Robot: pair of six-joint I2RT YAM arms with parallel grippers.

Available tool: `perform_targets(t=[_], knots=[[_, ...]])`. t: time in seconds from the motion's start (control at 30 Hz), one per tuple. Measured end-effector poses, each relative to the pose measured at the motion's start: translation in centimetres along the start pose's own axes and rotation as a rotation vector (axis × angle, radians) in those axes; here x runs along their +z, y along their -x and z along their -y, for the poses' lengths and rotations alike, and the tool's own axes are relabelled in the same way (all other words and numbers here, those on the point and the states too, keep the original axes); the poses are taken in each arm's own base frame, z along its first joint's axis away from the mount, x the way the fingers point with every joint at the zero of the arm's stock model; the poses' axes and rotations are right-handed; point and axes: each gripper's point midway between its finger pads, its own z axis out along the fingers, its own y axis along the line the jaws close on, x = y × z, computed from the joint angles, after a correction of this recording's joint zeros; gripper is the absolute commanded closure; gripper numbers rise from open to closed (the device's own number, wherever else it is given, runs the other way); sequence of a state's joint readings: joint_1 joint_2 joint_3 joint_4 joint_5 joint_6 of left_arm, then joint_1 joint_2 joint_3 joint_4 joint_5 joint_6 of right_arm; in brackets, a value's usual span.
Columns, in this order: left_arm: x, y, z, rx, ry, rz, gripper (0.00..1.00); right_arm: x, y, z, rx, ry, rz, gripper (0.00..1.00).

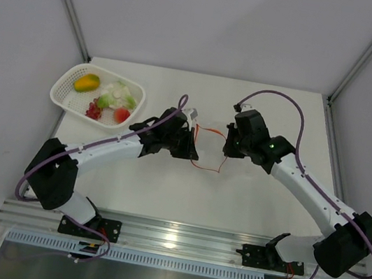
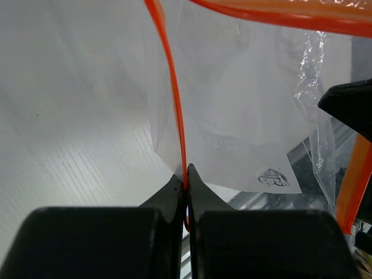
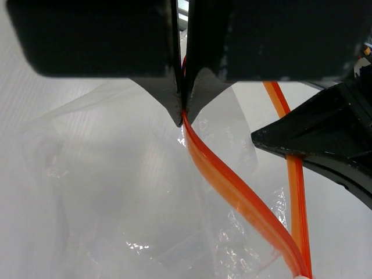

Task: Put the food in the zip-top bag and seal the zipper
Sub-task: Open the zipper of the food storage bag.

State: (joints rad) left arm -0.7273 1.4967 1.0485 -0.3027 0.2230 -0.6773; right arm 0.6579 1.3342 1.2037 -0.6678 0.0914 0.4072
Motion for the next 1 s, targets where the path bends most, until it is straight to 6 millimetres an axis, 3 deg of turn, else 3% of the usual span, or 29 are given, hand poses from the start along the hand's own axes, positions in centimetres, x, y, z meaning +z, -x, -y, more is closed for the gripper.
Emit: perform_targets(t=[0.23,0.33,0.5,0.63,0.73,0.77,0.83,1.0], knots=[[-0.8,-0.1,-2.1,0.027,0.091,0.004,1.00,0.6,-0.4,-2.0,-0.046,0.038,-0.019,1.00],[-2.0,1.0,-3.4,0.012,0.126,0.039,1.00,0.8,-0.2,-2.8,-0.053,0.065,-0.009,1.00],[-3.7,2.6,-5.4,-0.014,0.162,0.095,0.99,0.7,1.5,-3.2,-0.044,0.070,0.050,1.00],[-3.5,1.6,-6.0,-0.008,0.162,0.075,0.99,1.0,3.0,-3.7,-0.040,0.084,0.088,1.00],[-3.4,1.3,-6.2,-0.001,0.167,0.067,0.88,1.9,3.0,-3.8,-0.043,0.081,0.083,1.00],[-3.4,1.4,-6.2,0.002,0.168,0.070,0.80,2.2,2.8,-3.7,-0.045,0.077,0.074,1.00],[-3.5,1.6,-6.4,0.002,0.172,0.075,0.47,2.9,2.5,-3.6,-0.050,0.068,0.058,1.00],[-3.9,3.0,-7.2,-0.020,0.182,0.125,0.23,3.7,2.3,-2.7,-0.040,0.047,0.039,1.00]])
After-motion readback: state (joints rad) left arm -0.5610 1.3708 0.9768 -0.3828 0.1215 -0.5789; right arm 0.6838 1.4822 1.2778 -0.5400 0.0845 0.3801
